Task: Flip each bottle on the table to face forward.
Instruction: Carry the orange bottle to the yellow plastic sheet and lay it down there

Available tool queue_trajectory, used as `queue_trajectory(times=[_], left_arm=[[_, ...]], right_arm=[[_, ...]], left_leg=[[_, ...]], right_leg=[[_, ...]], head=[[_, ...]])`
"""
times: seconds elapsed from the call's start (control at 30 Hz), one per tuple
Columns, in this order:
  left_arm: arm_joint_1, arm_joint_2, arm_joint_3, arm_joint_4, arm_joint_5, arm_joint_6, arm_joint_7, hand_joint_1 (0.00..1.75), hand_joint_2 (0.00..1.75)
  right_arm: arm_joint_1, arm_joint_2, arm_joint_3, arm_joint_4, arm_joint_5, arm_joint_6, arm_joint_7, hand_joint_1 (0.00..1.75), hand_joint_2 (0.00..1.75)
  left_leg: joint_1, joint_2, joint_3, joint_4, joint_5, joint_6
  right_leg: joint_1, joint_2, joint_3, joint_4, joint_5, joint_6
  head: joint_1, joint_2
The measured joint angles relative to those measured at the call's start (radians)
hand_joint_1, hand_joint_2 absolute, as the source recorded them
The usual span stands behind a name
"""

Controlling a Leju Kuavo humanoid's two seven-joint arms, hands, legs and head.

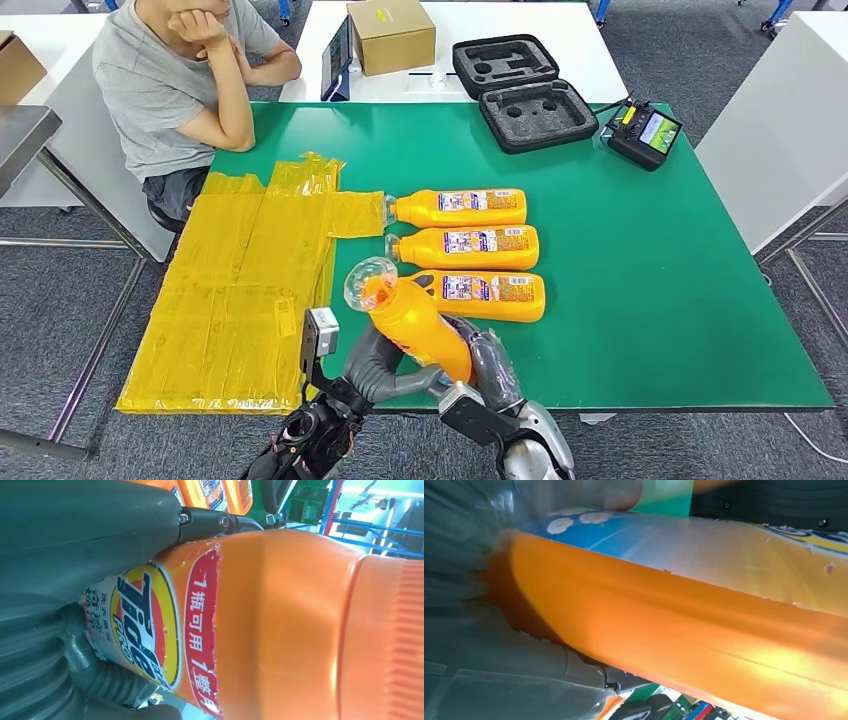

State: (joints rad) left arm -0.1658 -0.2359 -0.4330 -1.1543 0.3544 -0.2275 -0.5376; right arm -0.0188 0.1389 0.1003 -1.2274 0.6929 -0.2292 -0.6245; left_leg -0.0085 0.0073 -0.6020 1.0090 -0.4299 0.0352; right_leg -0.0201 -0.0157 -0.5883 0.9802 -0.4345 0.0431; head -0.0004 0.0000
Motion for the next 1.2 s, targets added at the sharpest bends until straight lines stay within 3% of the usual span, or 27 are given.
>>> queue_trajectory(times=[0.33, 0.37, 0.47, 0.6, 0.77, 0.83, 1.2], left_arm=[[0.003, 0.000, 0.015, 0.000, -0.027, 0.046, -0.013, 0.01, 1.75], [0.003, 0.000, 0.016, 0.000, -0.027, 0.047, -0.013, 0.28, 1.75], [0.004, 0.000, 0.017, 0.000, -0.035, 0.055, -0.016, 1.32, 1.75], [0.005, 0.000, 0.019, 0.001, -0.053, 0.074, -0.024, 1.66, 1.75], [0.007, 0.003, 0.021, 0.002, -0.059, 0.077, -0.025, 1.75, 1.75], [0.007, 0.003, 0.021, 0.003, -0.061, 0.079, -0.026, 1.75, 1.75], [0.008, 0.005, 0.026, 0.012, -0.076, 0.091, -0.030, 1.75, 1.75]], right_arm=[[-0.024, 0.011, 0.017, 0.035, 0.006, -0.002, 0.001, 1.54, 1.75], [-0.025, 0.012, 0.018, 0.037, 0.006, -0.002, 0.001, 1.51, 1.75], [-0.028, 0.014, 0.019, 0.045, 0.005, -0.002, 0.001, 1.34, 1.75], [-0.036, 0.014, 0.025, 0.063, 0.004, -0.004, 0.001, 0.93, 1.75], [-0.046, 0.017, 0.035, 0.089, 0.009, -0.020, 0.000, 0.22, 1.75], [-0.048, 0.019, 0.041, 0.103, 0.016, -0.027, 0.000, 0.02, 1.75], [-0.053, 0.024, 0.073, 0.179, 0.000, -0.088, -0.006, 0.00, 1.75]], left_leg=[[0.000, 0.000, 0.000, 0.000, 0.000, 0.000], [0.000, 0.000, 0.000, 0.000, 0.000, 0.000], [0.000, 0.000, 0.000, 0.000, 0.000, 0.000], [0.000, 0.000, 0.000, 0.000, 0.000, 0.000], [0.000, 0.000, 0.000, 0.000, 0.000, 0.000], [0.000, 0.000, 0.000, 0.000, 0.000, 0.000], [0.000, 0.000, 0.000, 0.000, 0.000, 0.000]], right_leg=[[0.000, 0.000, 0.000, 0.000, 0.000, 0.000], [0.000, 0.000, 0.000, 0.000, 0.000, 0.000], [0.000, 0.000, 0.000, 0.000, 0.000, 0.000], [0.000, 0.000, 0.000, 0.000, 0.000, 0.000], [0.000, 0.000, 0.000, 0.000, 0.000, 0.000], [0.000, 0.000, 0.000, 0.000, 0.000, 0.000], [0.000, 0.000, 0.000, 0.000, 0.000, 0.000]], head=[[0.000, 0.000], [0.000, 0.000], [0.000, 0.000], [0.000, 0.000], [0.000, 0.000], [0.000, 0.000], [0.000, 0.000]])
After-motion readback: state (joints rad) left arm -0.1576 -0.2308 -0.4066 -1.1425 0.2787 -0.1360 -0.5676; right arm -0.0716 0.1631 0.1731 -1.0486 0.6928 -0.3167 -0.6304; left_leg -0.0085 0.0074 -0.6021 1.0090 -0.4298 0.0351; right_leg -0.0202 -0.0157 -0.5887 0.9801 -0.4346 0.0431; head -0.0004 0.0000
